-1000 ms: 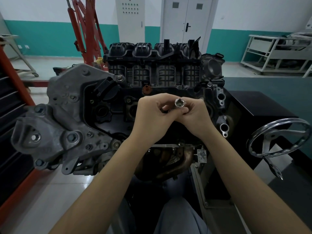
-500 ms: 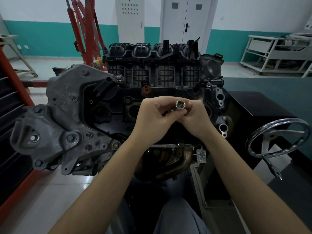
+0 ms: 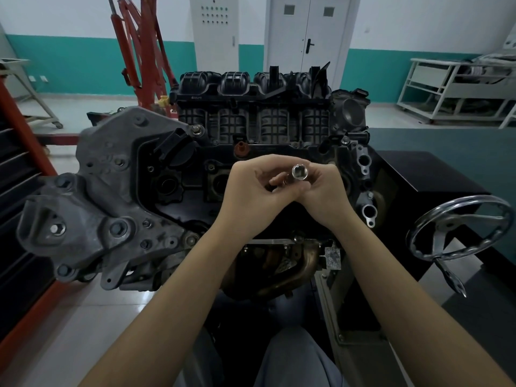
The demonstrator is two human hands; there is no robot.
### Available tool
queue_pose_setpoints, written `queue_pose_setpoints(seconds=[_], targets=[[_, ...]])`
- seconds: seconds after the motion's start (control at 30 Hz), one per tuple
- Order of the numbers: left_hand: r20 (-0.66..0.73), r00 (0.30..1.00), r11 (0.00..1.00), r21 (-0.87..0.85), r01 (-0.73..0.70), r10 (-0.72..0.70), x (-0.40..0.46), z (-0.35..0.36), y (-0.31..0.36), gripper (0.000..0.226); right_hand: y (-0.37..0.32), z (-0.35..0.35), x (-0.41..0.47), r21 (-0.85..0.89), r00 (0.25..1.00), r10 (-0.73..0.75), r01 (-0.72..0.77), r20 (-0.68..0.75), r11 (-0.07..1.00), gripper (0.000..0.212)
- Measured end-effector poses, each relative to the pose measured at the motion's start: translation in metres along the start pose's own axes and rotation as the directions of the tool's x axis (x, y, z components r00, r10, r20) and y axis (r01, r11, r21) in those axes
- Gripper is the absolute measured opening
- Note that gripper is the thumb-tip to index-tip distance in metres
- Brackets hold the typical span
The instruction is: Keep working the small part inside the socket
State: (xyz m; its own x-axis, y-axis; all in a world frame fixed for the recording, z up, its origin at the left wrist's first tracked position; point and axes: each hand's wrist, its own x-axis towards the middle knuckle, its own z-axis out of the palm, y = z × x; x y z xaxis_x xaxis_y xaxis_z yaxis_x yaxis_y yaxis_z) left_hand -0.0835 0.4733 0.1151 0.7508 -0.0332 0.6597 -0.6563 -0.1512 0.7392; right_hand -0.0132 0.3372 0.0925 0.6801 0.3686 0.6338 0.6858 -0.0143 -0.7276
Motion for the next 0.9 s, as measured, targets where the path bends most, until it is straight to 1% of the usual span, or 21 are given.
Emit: queue_pose_setpoints(seconds=[0.07,0.13,0.23,0.3,0.33,0.43,0.5,0.6,0.7,0.73,0.8,0.9], targets=[[-0.043,0.999,0.998,0.059,-0.006,0.009,0.0008,0.0014,0.0009,0.024,0.0016,-0.0004,0.0007,-0.006,1.0,0.005,-0.005,-0.003,1.0,0.017],[-0.049,0.999,0.997,0.077,-0.01,0.014,0.0014,0.0016,0.0014,0.023,0.002,-0.0007,0.0005,-0.006,1.0,-0.004,0.004,0.011,1.0,0.015],[0.006,1.0,1.0,0.015,0.012,-0.013,0.0014,-0.0013,-0.0006,0.023,-0.0024,0.0014,-0.0015,-0.006,0.999,0.002,-0.002,0.042,1.0,0.024],[0.047,0.999,1.0,-0.018,0.025,-0.024,0.0003,-0.0028,0.0,0.025,-0.0019,0.0007,-0.001,-0.01,1.0,0.005,-0.005,0.027,1.0,0.025],[0.052,0.998,1.0,-0.002,0.026,-0.026,0.0,-0.0031,0.0002,0.026,-0.0002,0.0001,-0.0006,-0.019,1.0,0.003,-0.003,0.016,1.0,0.024],[-0.016,1.0,0.993,0.116,0.028,-0.026,0.0004,-0.0021,0.0005,0.023,0.0034,-0.001,0.0014,-0.037,1.0,0.021,-0.021,0.017,0.999,0.017],[-0.053,0.998,0.99,0.142,0.024,-0.017,0.0017,-0.0021,-0.0003,0.019,0.0047,-0.0018,0.0018,-0.023,0.999,0.023,-0.022,0.029,0.999,0.017],[-0.026,1.0,0.995,0.095,0.016,-0.013,0.0024,-0.0032,-0.0013,0.019,0.0036,-0.0018,0.0005,-0.009,0.998,0.012,-0.011,0.066,1.0,0.023],[0.049,0.998,0.999,0.016,0.03,-0.031,0.0011,-0.0057,-0.0017,0.023,0.0044,-0.0009,0.0008,-0.022,1.0,0.013,-0.013,0.006,1.0,0.019],[0.056,0.998,0.999,0.027,0.026,-0.028,0.0008,-0.0056,-0.0019,0.024,0.0052,-0.0012,0.0011,-0.034,1.0,0.018,-0.018,-0.012,0.999,0.017],[0.021,1.0,0.996,0.089,0.017,-0.019,0.0012,-0.0047,-0.0023,0.024,0.0057,-0.0019,0.0019,-0.051,1.0,0.028,-0.029,-0.012,0.998,0.014],[-0.032,0.999,0.988,0.157,0.007,-0.002,0.0023,-0.0043,-0.0024,0.017,0.0047,-0.0016,0.001,-0.041,1.0,0.024,-0.024,0.003,0.999,0.016]])
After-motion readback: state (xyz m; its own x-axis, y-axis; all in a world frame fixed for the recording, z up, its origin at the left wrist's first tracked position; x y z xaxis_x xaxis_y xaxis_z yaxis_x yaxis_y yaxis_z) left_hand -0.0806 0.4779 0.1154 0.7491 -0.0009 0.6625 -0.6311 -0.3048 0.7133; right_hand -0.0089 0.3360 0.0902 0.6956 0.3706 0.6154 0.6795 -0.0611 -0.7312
